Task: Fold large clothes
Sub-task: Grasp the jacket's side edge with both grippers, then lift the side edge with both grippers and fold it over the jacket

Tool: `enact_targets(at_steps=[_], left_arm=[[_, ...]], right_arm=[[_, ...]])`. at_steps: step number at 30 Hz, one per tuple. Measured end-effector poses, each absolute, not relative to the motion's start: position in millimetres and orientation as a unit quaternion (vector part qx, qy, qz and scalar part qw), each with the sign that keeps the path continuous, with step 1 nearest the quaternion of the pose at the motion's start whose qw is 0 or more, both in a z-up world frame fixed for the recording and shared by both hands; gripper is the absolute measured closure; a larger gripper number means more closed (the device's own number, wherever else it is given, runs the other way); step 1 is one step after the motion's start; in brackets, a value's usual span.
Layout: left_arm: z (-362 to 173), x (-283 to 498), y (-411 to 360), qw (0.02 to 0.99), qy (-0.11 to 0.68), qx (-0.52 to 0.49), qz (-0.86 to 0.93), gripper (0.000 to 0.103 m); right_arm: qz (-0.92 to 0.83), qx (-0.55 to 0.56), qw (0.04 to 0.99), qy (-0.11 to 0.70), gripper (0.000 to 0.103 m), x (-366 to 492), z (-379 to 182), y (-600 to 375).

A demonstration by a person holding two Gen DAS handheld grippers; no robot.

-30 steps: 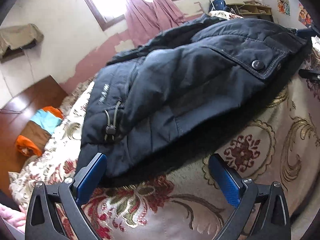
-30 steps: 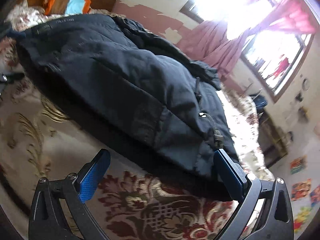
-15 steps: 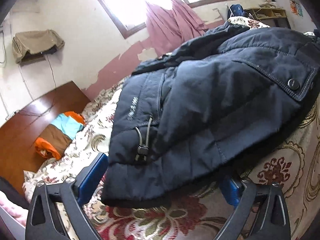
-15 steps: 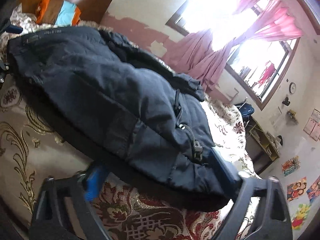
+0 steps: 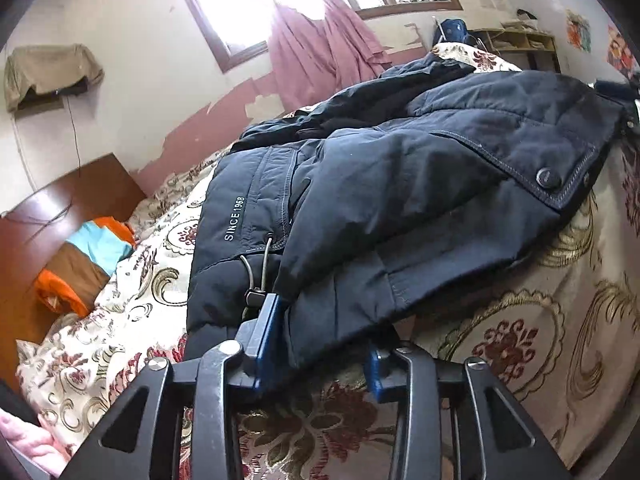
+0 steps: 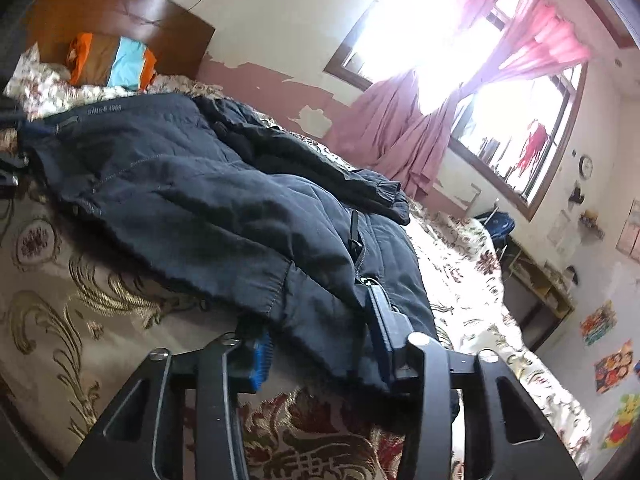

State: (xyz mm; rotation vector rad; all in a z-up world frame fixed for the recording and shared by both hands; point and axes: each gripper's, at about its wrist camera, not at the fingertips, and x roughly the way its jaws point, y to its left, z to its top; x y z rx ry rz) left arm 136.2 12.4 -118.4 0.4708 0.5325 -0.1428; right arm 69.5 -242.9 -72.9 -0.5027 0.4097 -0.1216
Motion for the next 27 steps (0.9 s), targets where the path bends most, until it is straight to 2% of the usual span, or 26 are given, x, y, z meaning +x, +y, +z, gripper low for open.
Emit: enact_targets(at_steps=[3,6,10,19,27], left_arm=[[-113.6,136.8,11.6,0.937,0.258,0.228,-0.067,0.079],[-107.3,136.3,13.7,0.942,0.249,0.217,-0.063,0.090],[-94.7,131.4,16.6,0.952,0.223,0.199,-0.064,0.095],[-76.3,98.5,21.8,0.956,0.199,0.199,-0.079,0.096],[-37.1,66.2,35.6,0.961,0.204,0.160,-0.097,0.097]], right_arm=[[-0.058,-0.248,0.948,0.192,0.078,70.0,-71.3,-242.5],[-0.053,-0.244,0.950,0.187,0.088,69.9,-68.8,-242.4],[-0.047,-0.235,0.954,0.178,0.096,65.9,-65.2,-241.5],[-0.040,-0.247,0.953,0.173,0.098,28.4,-61.8,-236.9],[-0.034,-0.241,0.955,0.168,0.098,-16.5,-26.8,-230.4]])
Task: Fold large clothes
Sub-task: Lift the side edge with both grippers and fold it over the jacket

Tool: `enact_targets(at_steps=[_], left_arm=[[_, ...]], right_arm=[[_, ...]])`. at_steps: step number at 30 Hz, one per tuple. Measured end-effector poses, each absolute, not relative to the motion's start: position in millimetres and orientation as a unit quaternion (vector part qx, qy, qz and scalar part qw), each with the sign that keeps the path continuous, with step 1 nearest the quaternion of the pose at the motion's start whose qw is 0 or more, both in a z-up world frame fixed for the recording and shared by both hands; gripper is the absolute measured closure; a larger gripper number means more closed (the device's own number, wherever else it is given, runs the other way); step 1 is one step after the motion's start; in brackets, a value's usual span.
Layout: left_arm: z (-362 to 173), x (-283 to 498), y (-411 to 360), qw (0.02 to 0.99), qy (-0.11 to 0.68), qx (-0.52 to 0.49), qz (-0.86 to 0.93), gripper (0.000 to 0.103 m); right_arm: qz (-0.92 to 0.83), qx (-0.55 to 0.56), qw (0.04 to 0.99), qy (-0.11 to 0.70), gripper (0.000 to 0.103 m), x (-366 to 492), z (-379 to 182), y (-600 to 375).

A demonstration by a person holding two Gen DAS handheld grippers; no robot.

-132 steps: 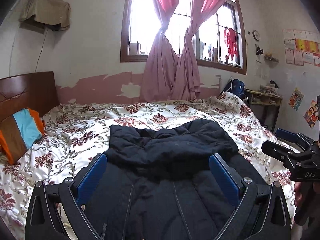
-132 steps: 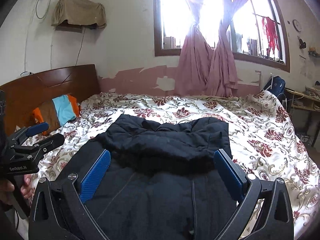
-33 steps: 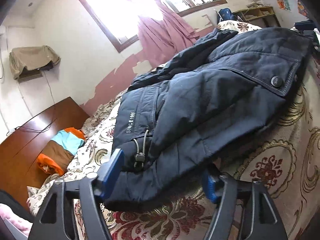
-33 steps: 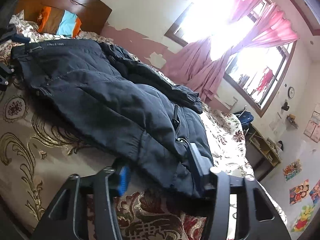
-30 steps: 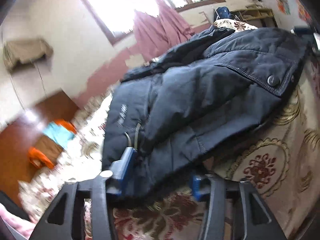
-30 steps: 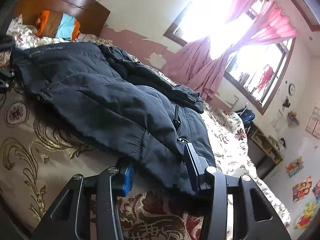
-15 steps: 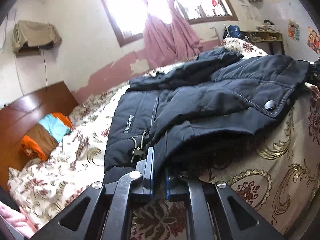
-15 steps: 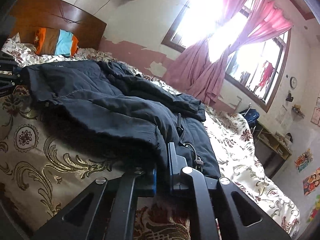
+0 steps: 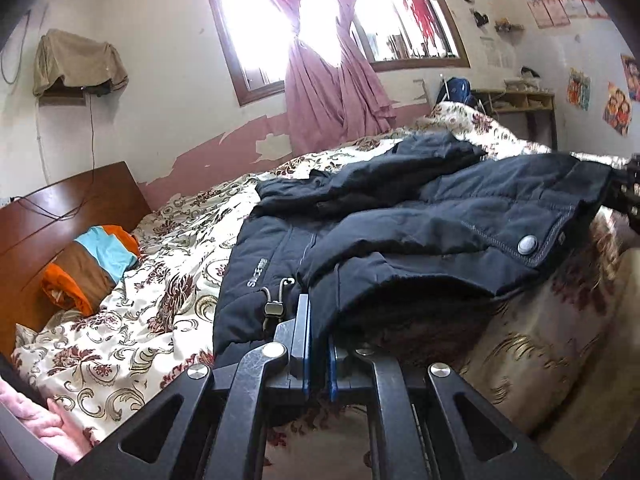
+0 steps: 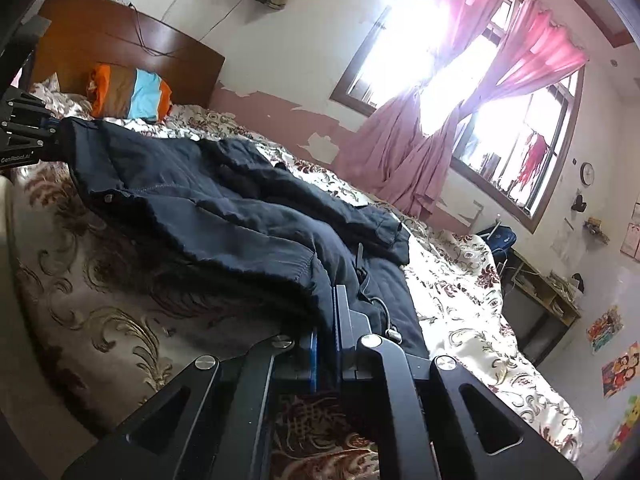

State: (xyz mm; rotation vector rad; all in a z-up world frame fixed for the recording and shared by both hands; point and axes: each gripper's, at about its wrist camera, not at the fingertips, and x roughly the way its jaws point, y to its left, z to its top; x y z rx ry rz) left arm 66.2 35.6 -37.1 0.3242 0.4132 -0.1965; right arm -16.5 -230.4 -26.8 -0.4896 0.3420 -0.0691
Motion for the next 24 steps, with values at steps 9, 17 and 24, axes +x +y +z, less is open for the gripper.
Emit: enact_targets(at_steps=[9,17,24], left_arm=[[29.1,106.1,42.6,0.971,0.191,0.100,-0.108,0.097],[71.7,156.0,33.7,0.975,0.172,0.099,-0.100,0.097],[84.4,187.8,23.2,0.979,0.151,0.102,-0.091,0.097]], right_arm=[[-0.046,-0.215,0.969,0.117,0.098,18.6,35.8,-233.4],[-0.069,-0.172,0.980,0.077,0.098,77.8,73.4,-246.4],[-0.083,-0.144,0.984,0.068,0.098,113.2,80.3,-254.4]])
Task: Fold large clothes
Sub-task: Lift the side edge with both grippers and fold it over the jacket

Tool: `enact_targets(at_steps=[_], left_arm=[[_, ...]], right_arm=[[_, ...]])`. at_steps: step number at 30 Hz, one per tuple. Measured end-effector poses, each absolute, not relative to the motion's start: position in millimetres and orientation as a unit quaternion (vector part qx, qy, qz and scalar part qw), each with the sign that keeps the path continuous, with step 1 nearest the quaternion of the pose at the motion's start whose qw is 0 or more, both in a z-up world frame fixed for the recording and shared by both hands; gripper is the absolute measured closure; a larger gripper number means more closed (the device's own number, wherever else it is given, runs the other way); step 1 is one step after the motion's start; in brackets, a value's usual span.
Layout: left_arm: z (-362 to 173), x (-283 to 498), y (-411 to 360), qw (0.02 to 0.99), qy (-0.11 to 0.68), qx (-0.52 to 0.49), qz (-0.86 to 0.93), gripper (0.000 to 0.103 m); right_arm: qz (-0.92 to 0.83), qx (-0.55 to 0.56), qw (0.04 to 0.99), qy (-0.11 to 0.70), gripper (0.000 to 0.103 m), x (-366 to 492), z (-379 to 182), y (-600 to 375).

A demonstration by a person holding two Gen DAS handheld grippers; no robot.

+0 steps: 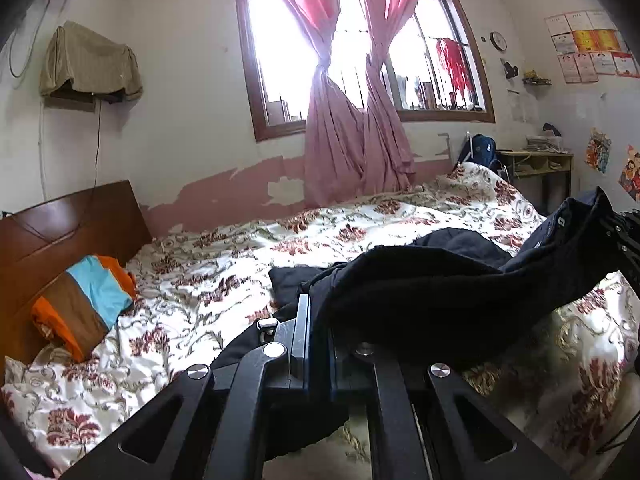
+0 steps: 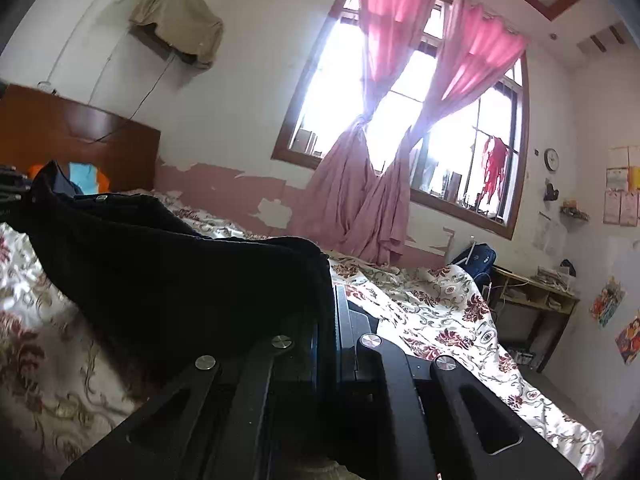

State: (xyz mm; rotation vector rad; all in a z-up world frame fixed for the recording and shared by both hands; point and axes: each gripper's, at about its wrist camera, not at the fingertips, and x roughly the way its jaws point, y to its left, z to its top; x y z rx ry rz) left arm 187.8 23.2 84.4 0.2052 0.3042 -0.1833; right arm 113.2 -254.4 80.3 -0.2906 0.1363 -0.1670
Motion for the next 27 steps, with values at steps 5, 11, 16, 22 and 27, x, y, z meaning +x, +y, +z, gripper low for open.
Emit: enact_targets(at_steps=[5,11,16,22,27], left_arm=[[89.7,221.7,19.7,0.982,0.146,0.084,-0.090,0.097],[96.9,282.2,10.3,0.978,0.156,0.102,-0.094,0.097],[99.8,347.4,-0.8,0.973,0.184,0.104,-0.094,0.097],[87.4,423.4,-11.6,0.969,0.211,0.101,-0.079,0.097],[73.2,479.4,-19.5,0.968,0.223,0.100,-0.063,0.097]], right_arm=[[-0.079,-0.104,0.989,0.069,0.098,147.7,83.3,-266.9],[-0.074,-0.126,0.987,0.072,0.098,207.7,84.0,-277.7],[-0.064,-0.137,0.984,0.094,0.098,273.5,89.2,-289.2],[-0.059,-0.148,0.979,0.130,0.098,363.6,94.8,-295.4],[-0.060,-0.155,0.973,0.160,0.098,432.2,94.9,-298.8]])
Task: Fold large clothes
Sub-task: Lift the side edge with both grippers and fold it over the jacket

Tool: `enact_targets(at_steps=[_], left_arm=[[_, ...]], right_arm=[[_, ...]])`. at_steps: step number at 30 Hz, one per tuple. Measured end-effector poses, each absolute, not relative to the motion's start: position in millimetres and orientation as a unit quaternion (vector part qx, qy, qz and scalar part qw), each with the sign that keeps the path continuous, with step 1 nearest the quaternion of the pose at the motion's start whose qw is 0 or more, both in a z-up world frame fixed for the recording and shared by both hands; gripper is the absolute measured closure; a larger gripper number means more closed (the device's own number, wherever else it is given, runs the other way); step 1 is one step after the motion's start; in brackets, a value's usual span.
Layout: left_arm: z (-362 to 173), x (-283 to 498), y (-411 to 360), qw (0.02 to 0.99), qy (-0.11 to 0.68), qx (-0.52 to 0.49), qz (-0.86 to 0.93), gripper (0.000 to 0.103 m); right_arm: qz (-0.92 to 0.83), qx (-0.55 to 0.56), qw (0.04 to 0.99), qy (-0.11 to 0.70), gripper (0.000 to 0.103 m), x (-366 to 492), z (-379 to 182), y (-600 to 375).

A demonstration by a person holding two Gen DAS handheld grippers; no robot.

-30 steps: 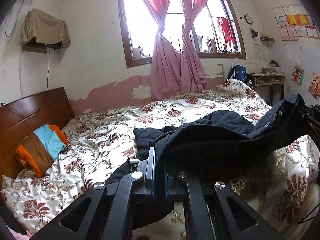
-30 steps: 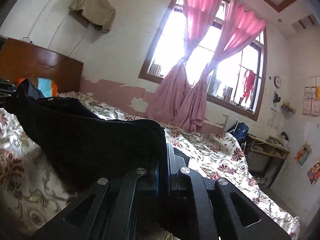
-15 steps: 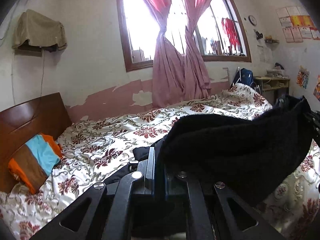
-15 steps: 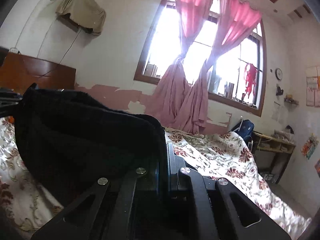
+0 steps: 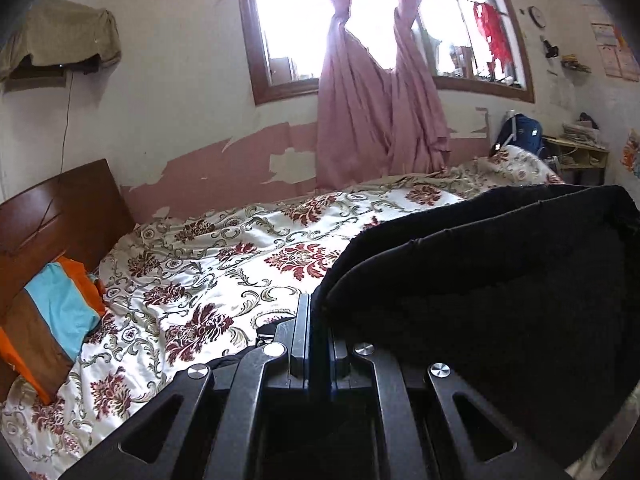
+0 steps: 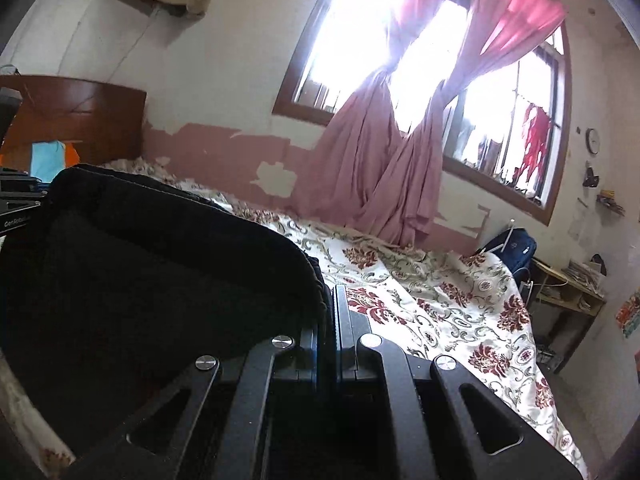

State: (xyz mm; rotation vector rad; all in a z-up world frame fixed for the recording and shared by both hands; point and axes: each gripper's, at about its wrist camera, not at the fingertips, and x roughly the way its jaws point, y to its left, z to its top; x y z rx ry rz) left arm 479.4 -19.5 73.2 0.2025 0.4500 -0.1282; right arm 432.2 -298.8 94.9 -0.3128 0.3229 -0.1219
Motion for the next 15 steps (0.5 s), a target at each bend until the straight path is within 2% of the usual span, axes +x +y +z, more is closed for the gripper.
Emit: enact_targets(at_steps=[8,15], left_arm=[[34.9,564.5,-39.7,0.949,0.290,0.117,-0.046,0.097],[5.9,612.9,-52.1,0.932,0.340,0.122,-0.037,0.096]], right_arm=[[-0.080,-0.179,0.955,0.223,0.098,533.7,55.4,-295.2],[-0.087,-0.192,0.946,0.248,0.098,576.8,34.4,-287.9]])
